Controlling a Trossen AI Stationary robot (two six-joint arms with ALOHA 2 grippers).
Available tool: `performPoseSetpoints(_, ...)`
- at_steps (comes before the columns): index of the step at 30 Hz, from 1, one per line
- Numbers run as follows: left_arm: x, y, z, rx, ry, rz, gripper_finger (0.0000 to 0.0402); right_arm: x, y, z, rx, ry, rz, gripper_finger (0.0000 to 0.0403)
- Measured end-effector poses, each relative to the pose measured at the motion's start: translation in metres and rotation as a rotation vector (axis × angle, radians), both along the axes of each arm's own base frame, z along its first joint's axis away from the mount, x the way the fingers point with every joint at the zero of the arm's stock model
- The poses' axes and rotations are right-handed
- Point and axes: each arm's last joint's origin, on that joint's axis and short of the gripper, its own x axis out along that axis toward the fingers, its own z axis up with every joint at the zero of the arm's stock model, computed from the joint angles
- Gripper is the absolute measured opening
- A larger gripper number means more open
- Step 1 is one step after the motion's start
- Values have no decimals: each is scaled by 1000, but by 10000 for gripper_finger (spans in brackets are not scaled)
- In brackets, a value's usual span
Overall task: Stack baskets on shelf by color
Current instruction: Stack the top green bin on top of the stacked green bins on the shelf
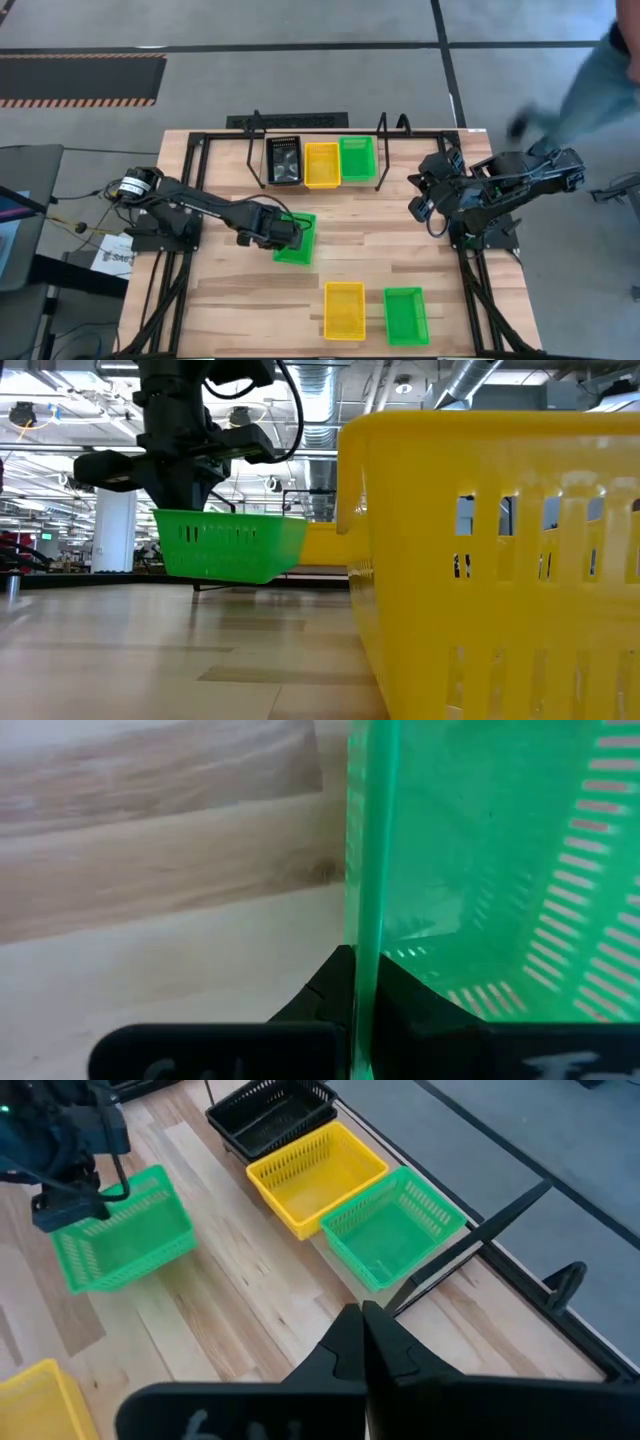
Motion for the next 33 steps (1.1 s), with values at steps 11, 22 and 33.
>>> performPoseSetpoints(11, 1, 2, -1, -32, -1, -29, 0, 0, 0, 0, 0, 1, 0, 3)
performPoseSetpoints(22, 3, 2, -14, -40, -79, -39, 0, 0, 0, 0, 0, 1, 0, 3)
performPoseSetpoints(33, 0, 3, -15, -28, -50, -46, 0, 0, 0, 0, 3, 3, 2, 3)
